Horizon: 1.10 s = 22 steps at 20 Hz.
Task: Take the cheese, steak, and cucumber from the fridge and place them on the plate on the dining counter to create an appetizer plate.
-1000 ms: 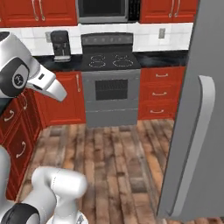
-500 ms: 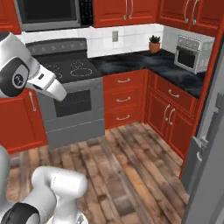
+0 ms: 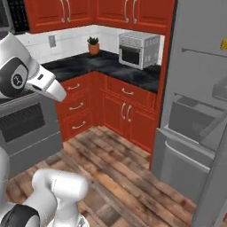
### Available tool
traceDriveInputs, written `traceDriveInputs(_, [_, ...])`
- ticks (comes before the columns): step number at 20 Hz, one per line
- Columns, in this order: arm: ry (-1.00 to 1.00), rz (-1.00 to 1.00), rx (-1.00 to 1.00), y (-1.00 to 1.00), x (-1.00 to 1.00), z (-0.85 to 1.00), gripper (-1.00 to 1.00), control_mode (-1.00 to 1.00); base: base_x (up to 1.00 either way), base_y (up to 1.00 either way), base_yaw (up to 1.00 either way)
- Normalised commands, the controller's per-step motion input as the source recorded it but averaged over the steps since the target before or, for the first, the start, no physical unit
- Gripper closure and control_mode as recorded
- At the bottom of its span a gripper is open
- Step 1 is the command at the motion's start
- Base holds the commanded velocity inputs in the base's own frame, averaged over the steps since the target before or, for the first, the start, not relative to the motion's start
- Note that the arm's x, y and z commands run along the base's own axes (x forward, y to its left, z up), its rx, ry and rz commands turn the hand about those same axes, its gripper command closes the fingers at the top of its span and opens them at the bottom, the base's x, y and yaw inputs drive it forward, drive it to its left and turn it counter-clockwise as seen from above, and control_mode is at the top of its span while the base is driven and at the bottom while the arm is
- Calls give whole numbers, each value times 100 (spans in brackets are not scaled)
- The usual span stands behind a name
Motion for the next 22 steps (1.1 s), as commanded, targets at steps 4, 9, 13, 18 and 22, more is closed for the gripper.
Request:
traceDriveInputs(4, [0, 0, 0, 0, 0, 0, -100, 100, 46, 26, -66])
traceDriveInputs(9, [0, 0, 0, 0, 0, 0, -100, 100, 61, 21, -61])
traceDriveInputs(13, [0, 0, 0, 0, 0, 0, -100, 100, 89, 17, -51])
traceDriveInputs(18, [0, 0, 0, 0, 0, 0, -100, 100, 100, 6, -38])
traceDriveInputs(22, [0, 0, 0, 0, 0, 0, -100, 100, 100, 0, -24])
